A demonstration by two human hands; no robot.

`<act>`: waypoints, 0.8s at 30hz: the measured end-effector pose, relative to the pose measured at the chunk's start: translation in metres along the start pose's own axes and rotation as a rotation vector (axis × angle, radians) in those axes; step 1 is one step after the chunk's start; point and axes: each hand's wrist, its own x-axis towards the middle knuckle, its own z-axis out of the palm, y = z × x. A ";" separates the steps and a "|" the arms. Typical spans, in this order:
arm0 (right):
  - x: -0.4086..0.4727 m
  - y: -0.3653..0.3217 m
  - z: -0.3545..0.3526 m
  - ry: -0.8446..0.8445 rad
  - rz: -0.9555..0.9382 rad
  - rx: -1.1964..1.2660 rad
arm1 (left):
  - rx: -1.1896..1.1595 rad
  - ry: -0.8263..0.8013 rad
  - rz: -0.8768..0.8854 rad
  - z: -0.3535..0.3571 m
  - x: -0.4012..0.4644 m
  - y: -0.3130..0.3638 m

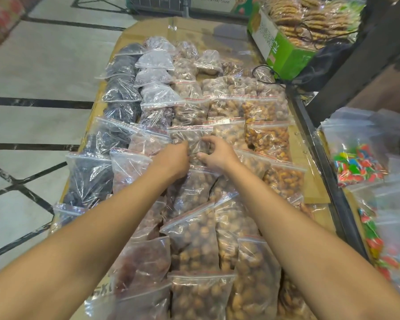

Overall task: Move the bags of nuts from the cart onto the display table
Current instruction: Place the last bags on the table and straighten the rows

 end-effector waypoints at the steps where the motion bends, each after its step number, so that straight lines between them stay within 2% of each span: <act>1: -0.001 0.003 0.001 0.050 -0.007 -0.016 | 0.009 0.024 -0.001 0.003 -0.003 -0.001; 3: 0.001 0.004 0.004 0.084 -0.035 -0.098 | 0.051 -0.037 -0.032 0.008 -0.011 0.000; 7: 0.009 -0.008 0.004 -0.052 -0.019 -0.226 | 0.061 -0.258 -0.077 0.006 -0.001 0.001; 9: 0.008 -0.005 0.004 -0.042 -0.023 -0.223 | 0.085 -0.364 -0.092 0.005 0.009 -0.001; 12: 0.004 -0.002 0.004 -0.006 -0.034 -0.194 | 0.115 -0.421 -0.140 0.003 0.011 0.006; 14: 0.001 -0.003 0.005 -0.039 -0.020 -0.207 | 0.120 -0.465 -0.176 0.000 0.011 0.011; 16: -0.007 -0.006 0.007 -0.018 -0.040 -0.200 | 0.130 -0.429 -0.151 -0.007 0.007 0.011; 20: -0.047 -0.004 0.007 0.194 -0.176 -0.137 | -0.029 -0.004 0.064 -0.017 -0.038 0.010; 21: -0.058 -0.003 0.006 0.218 -0.169 -0.111 | -0.102 0.041 0.088 -0.018 -0.055 0.013; 22: -0.068 -0.002 0.006 0.212 -0.137 -0.105 | -0.160 0.021 0.082 -0.016 -0.072 0.016; 24: -0.084 0.002 0.004 0.112 -0.022 -0.147 | -0.202 -0.128 0.002 -0.005 -0.096 0.018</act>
